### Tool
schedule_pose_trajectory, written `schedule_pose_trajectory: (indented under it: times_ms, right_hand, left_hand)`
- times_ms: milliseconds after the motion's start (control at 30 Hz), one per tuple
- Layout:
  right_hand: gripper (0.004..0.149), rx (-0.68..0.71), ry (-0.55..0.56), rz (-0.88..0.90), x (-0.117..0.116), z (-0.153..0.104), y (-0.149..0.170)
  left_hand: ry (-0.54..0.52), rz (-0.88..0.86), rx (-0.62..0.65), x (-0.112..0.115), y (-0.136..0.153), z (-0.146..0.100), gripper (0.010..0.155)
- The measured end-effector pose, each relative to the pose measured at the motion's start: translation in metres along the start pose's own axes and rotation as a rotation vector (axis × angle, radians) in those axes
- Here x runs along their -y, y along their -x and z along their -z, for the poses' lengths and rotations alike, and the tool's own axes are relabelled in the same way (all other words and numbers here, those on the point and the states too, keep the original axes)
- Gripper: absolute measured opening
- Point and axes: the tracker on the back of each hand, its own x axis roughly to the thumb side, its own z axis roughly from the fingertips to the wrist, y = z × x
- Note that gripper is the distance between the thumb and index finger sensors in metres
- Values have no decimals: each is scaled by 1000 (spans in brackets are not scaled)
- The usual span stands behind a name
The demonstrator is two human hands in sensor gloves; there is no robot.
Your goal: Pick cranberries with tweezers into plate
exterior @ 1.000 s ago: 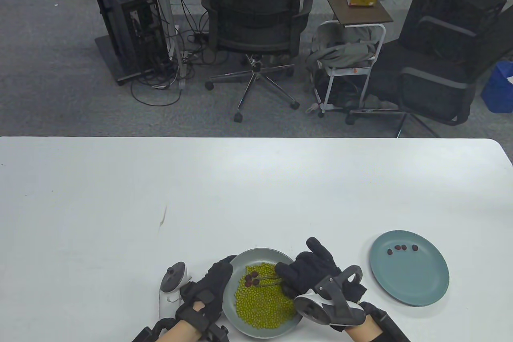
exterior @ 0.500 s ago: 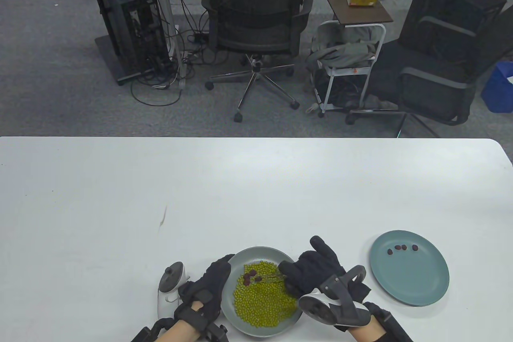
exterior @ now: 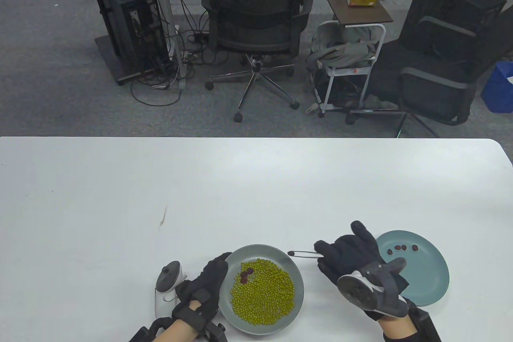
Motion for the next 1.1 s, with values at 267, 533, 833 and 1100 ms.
schedule_pose_trajectory:
  times_ms: [267, 533, 833, 1100]
  right_hand:
    - [47, -311, -141, 39, 8, -7, 102]
    - [46, -567, -399, 67, -16, -35, 183]
    - [46, -665, -636, 79, -45, -51, 206]
    - [49, -763, -772, -35, -54, -57, 210]
  left_hand:
    - [3, 17, 12, -1, 0, 0, 60]
    - [4, 23, 3, -1, 2, 0, 60]
    - [9, 20, 7, 0, 1, 0, 60]
    - [16, 21, 10, 0, 2, 1, 60]
